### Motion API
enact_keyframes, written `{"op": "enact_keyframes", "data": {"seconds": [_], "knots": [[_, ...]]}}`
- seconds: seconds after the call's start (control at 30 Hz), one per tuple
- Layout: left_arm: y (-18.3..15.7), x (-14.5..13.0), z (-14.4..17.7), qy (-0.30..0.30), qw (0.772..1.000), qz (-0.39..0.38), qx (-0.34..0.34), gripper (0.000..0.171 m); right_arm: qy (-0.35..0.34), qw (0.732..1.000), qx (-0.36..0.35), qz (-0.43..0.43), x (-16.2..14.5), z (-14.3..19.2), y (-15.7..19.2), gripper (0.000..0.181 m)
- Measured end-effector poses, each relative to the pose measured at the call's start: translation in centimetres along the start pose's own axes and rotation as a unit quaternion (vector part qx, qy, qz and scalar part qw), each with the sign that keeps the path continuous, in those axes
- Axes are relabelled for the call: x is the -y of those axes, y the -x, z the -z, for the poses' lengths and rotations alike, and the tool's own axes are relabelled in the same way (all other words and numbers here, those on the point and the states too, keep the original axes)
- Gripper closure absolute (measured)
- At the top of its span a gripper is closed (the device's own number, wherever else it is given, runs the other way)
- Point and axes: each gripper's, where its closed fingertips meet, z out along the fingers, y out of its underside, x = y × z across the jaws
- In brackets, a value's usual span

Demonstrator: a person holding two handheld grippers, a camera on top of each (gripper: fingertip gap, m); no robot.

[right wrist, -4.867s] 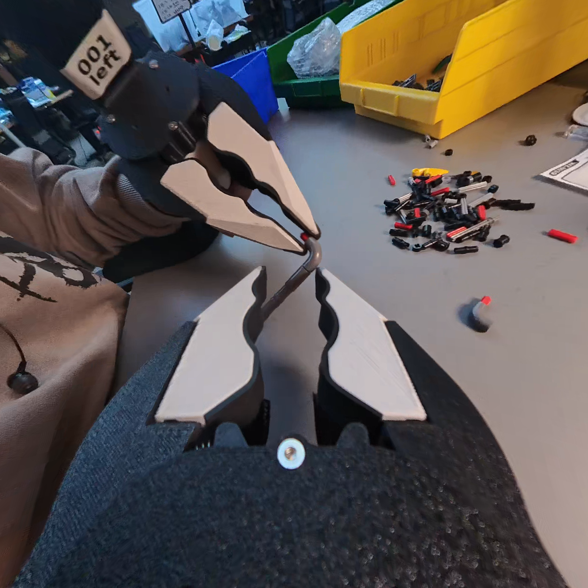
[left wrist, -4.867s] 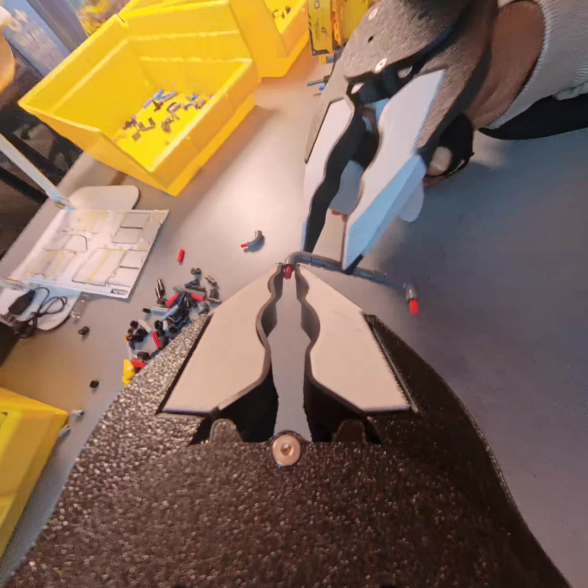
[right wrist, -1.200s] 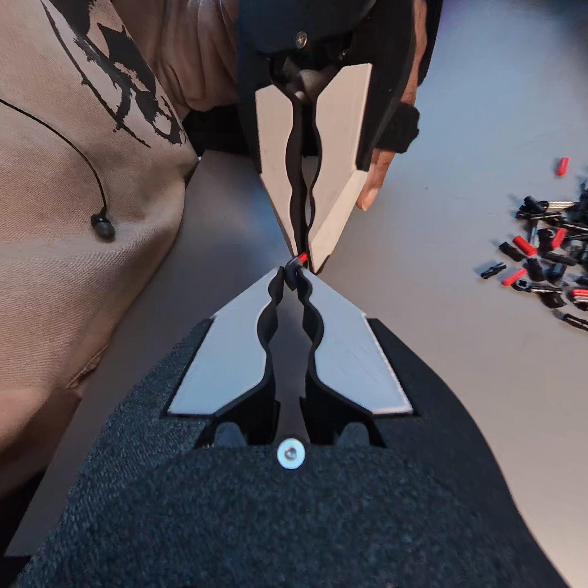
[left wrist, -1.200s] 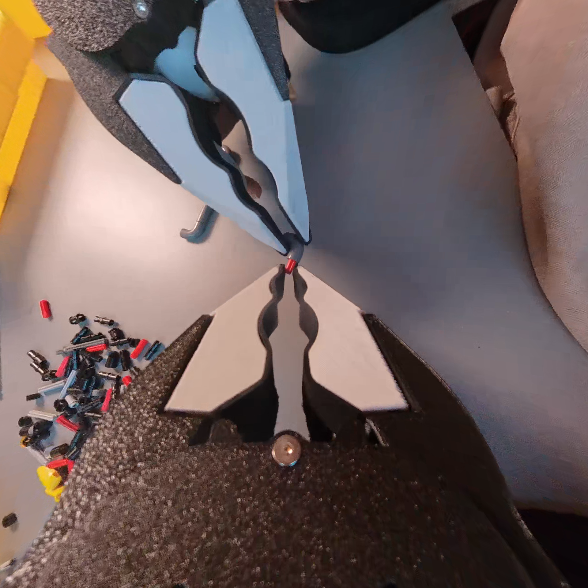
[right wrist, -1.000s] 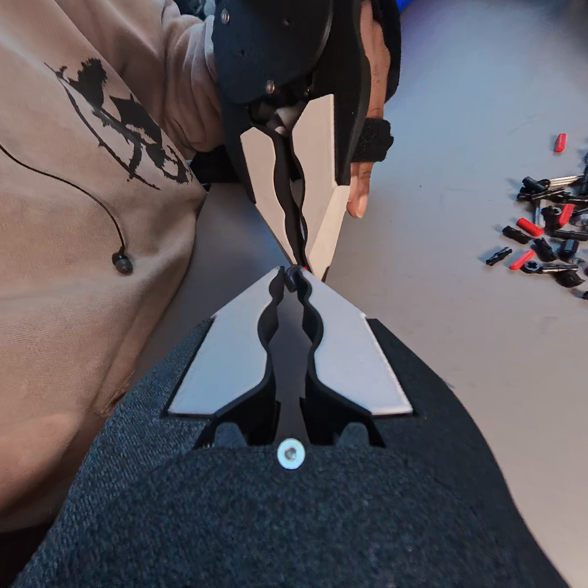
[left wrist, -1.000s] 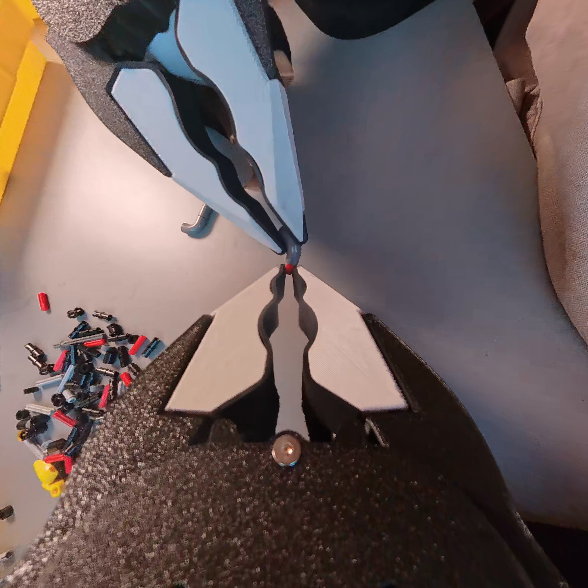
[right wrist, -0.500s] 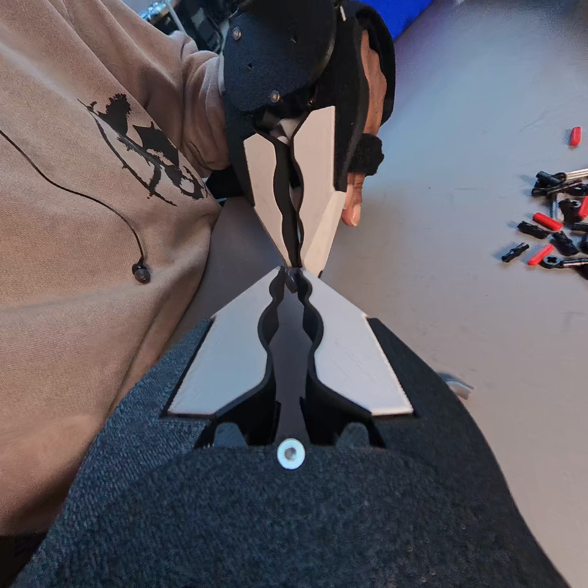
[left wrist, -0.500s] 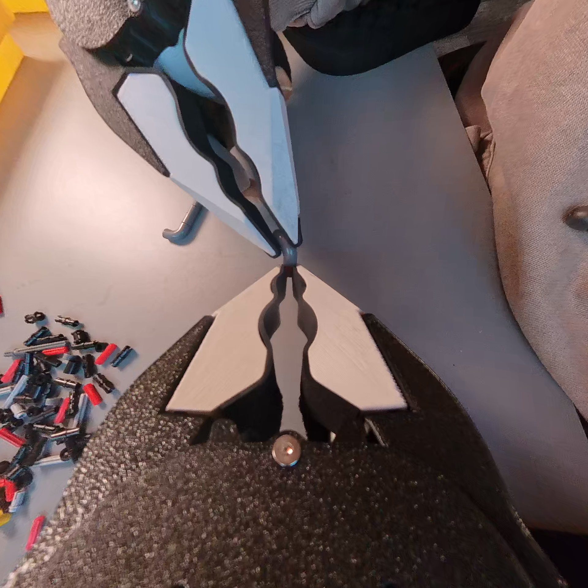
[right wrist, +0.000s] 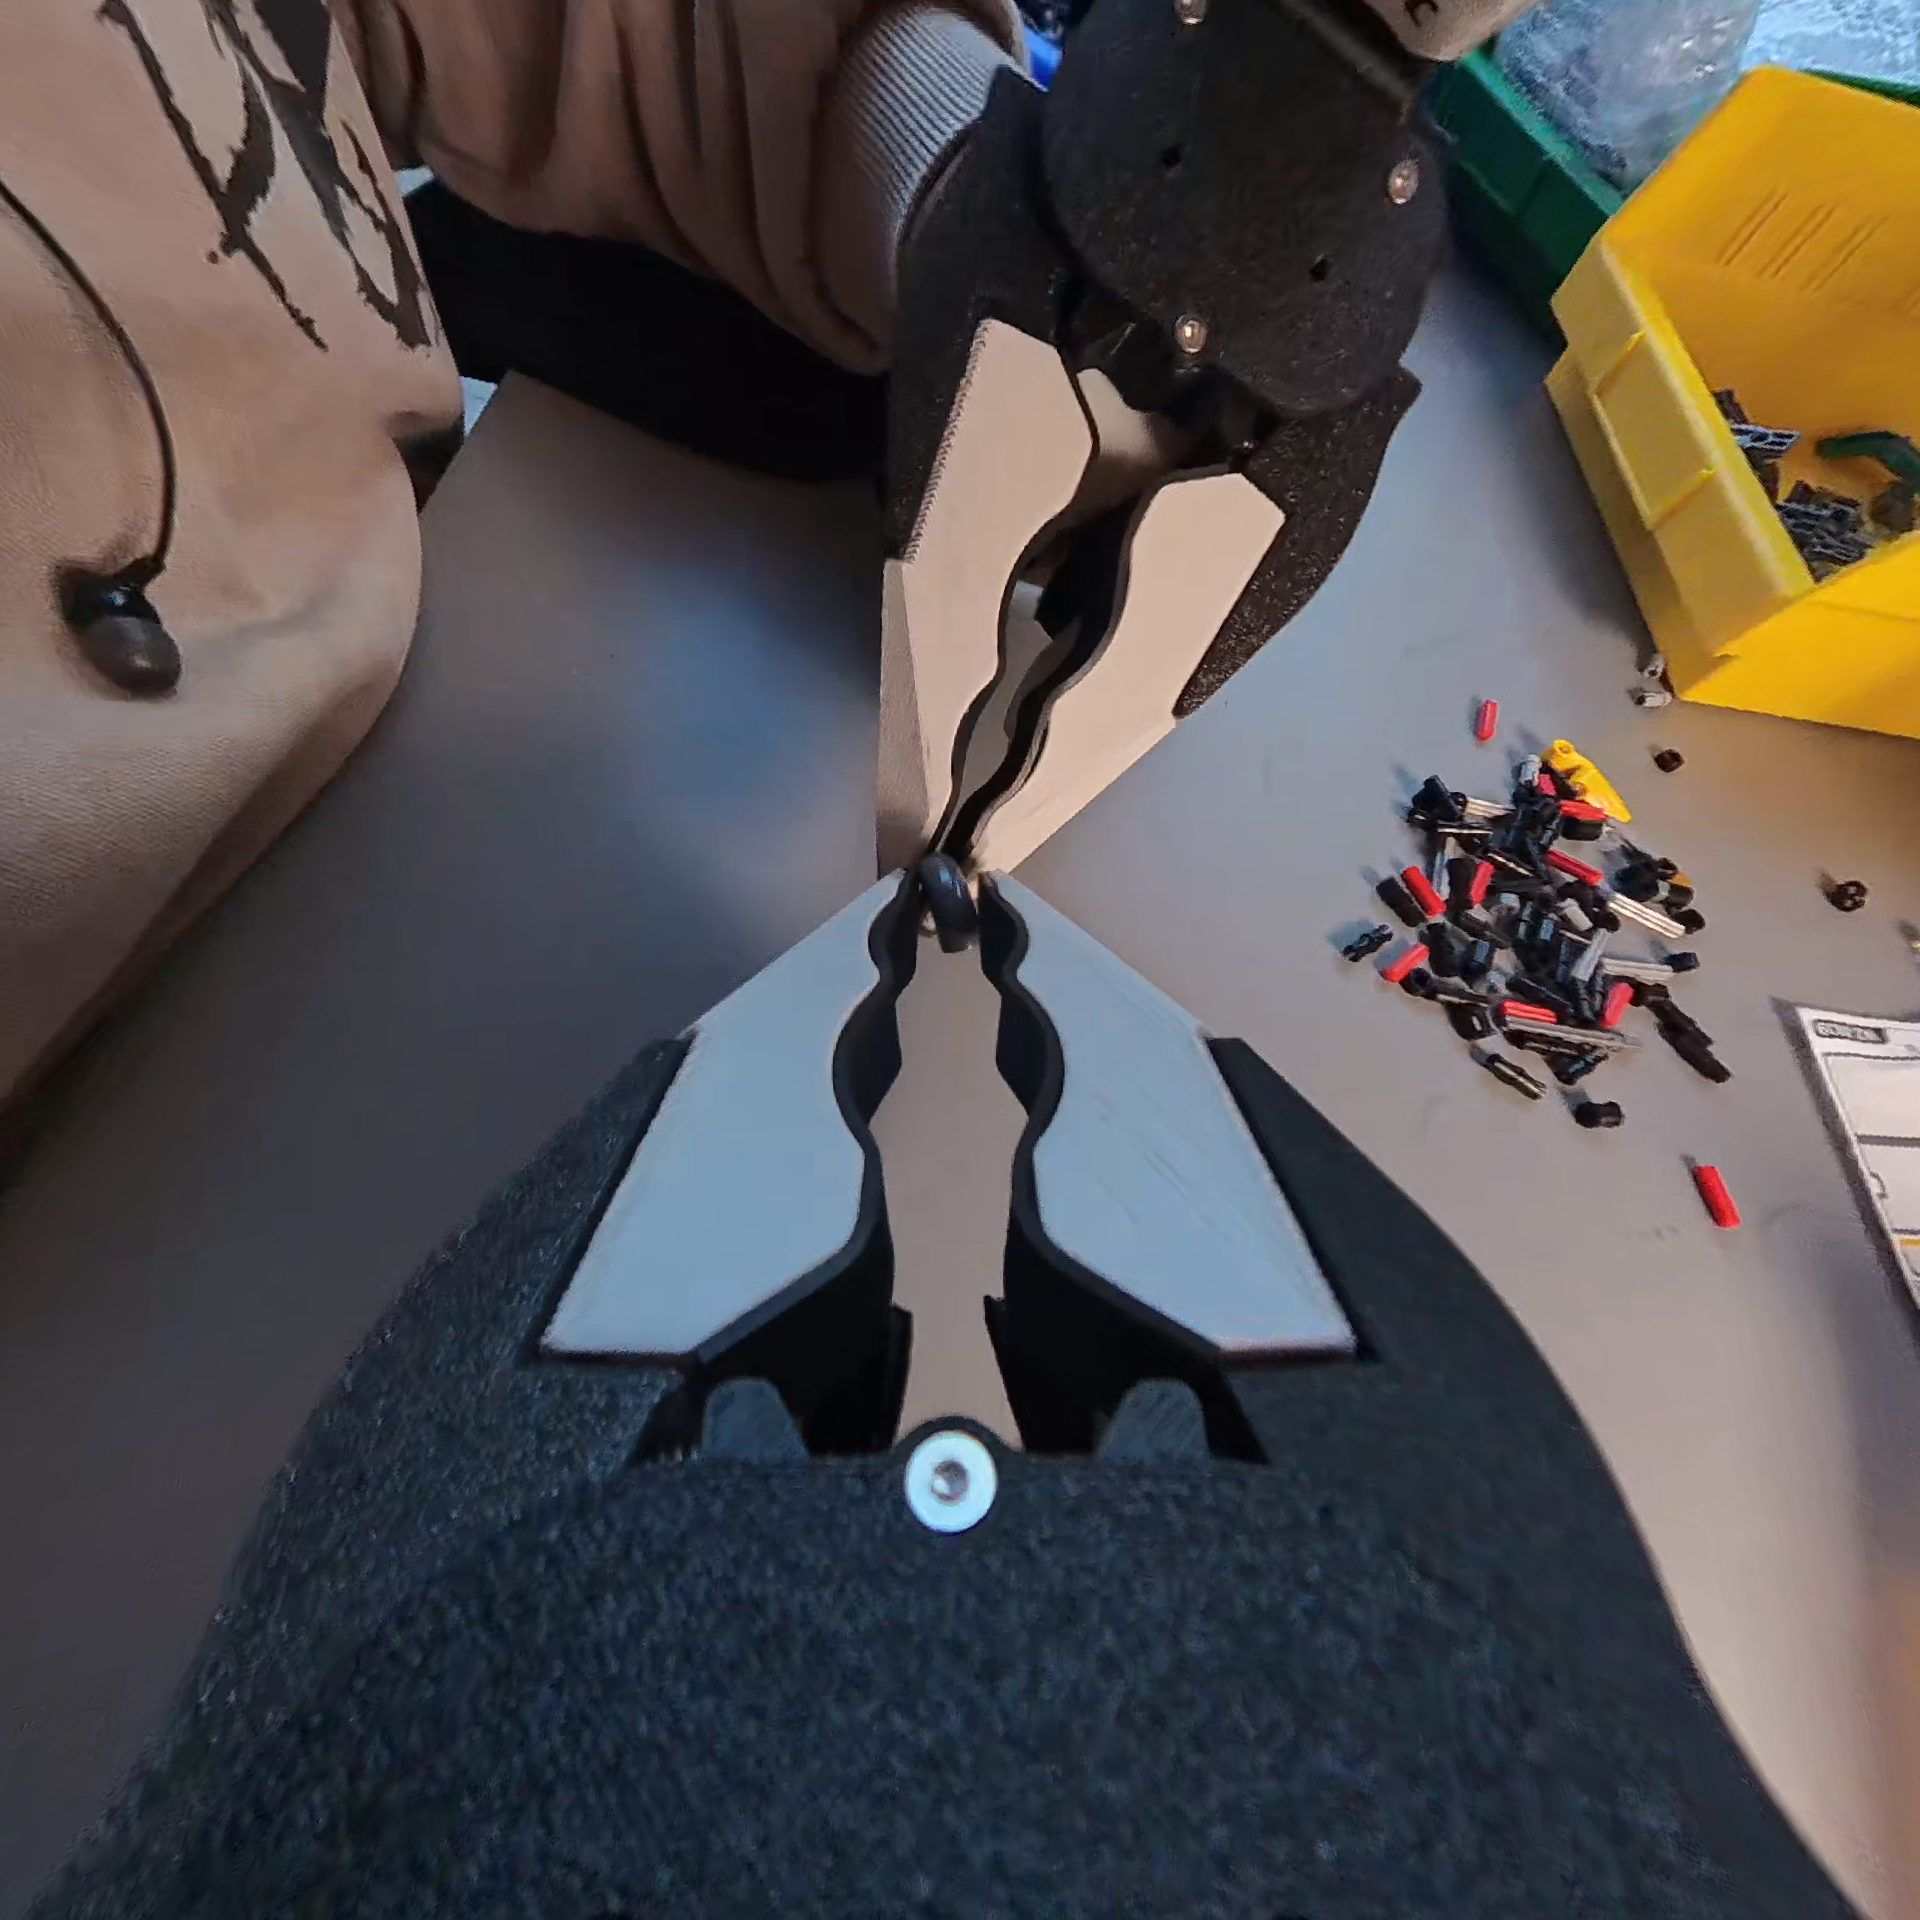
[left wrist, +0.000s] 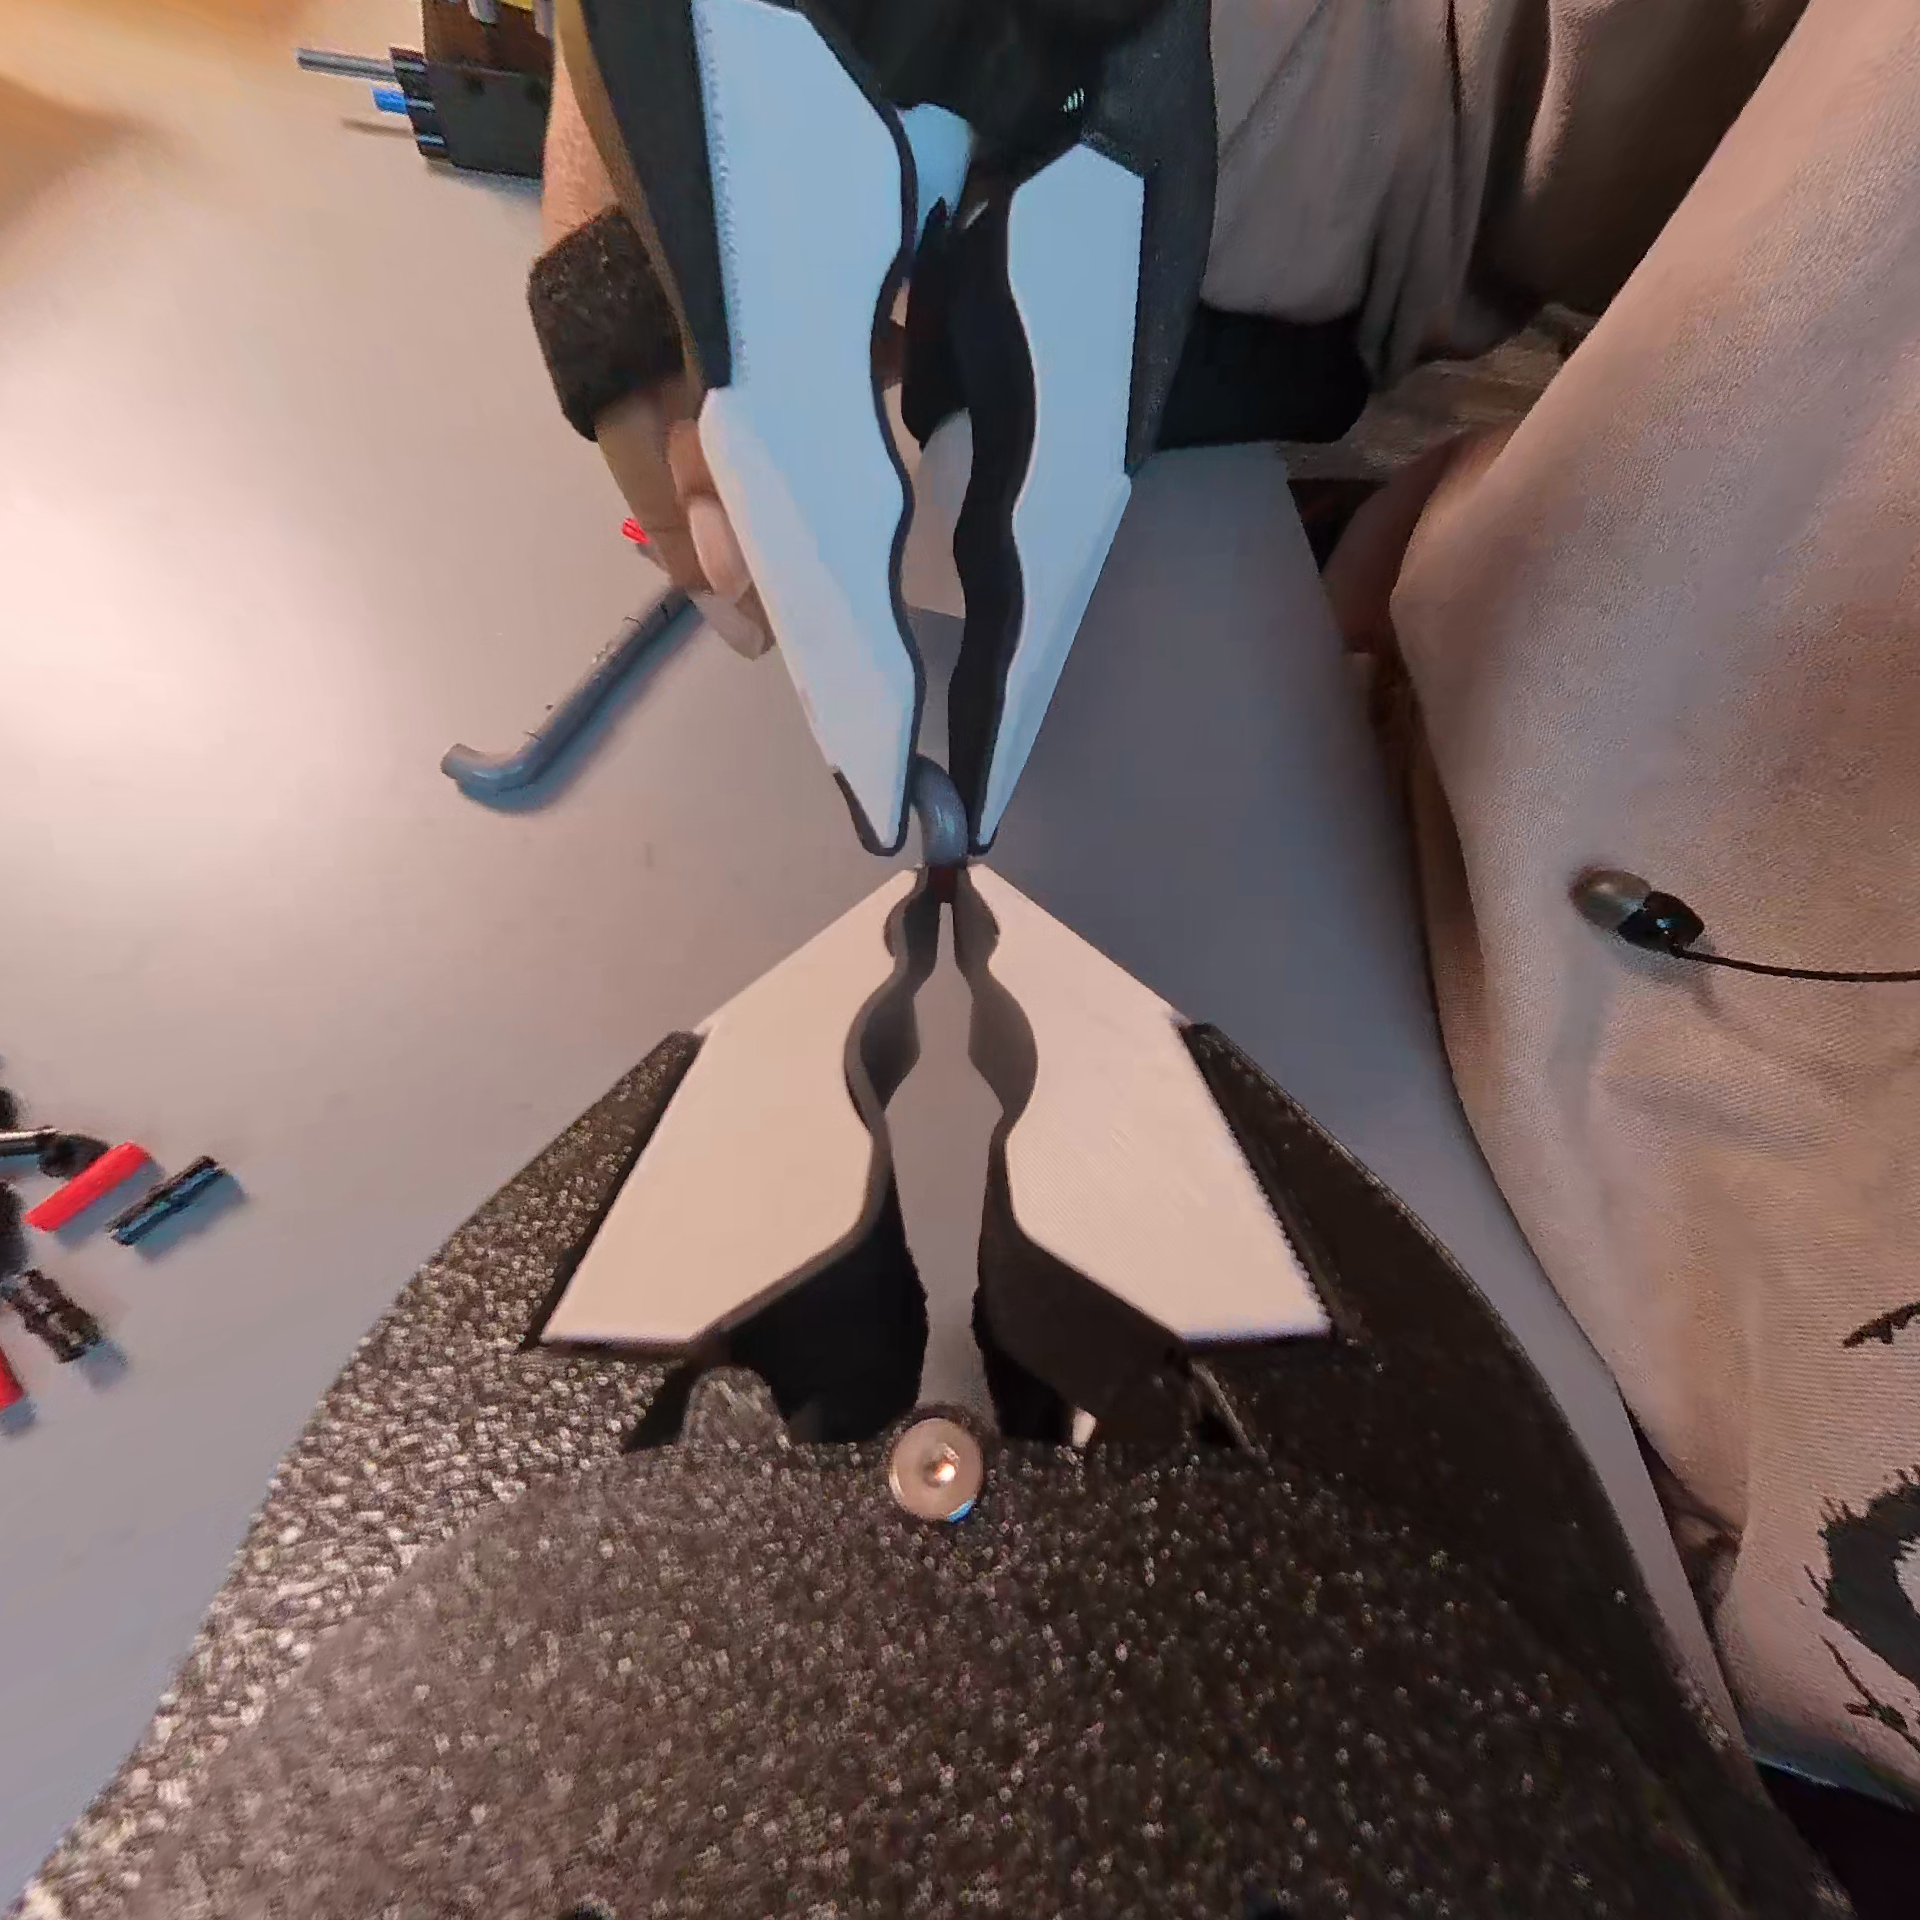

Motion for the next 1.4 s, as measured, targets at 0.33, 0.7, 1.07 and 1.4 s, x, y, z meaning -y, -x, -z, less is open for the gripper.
{"op": "enact_keyframes", "data": {"seconds": [0.33,0.7,1.07,1.4], "knots": [[0.5,3.9,2.5,-0.136,0.989,0.054,-0.021,0.169,-0.144,0.979,0.034,-0.140,2.5,2.0,-1.6,0.176],[2.0,6.2,8.5,-0.212,0.972,0.018,0.099,0.171,-0.291,0.927,0.059,-0.229,3.9,6.4,-4.5,0.177],[2.7,0.2,1.9,0.008,0.994,0.003,0.111,0.158,-0.114,0.971,0.051,-0.204,0.9,0.5,-2.8,0.176],[2.1,-1.6,0.4,0.075,0.993,-0.003,0.095,0.169,0.016,0.989,0.043,-0.142,-1.2,-1.6,-1.1,0.176]]}}
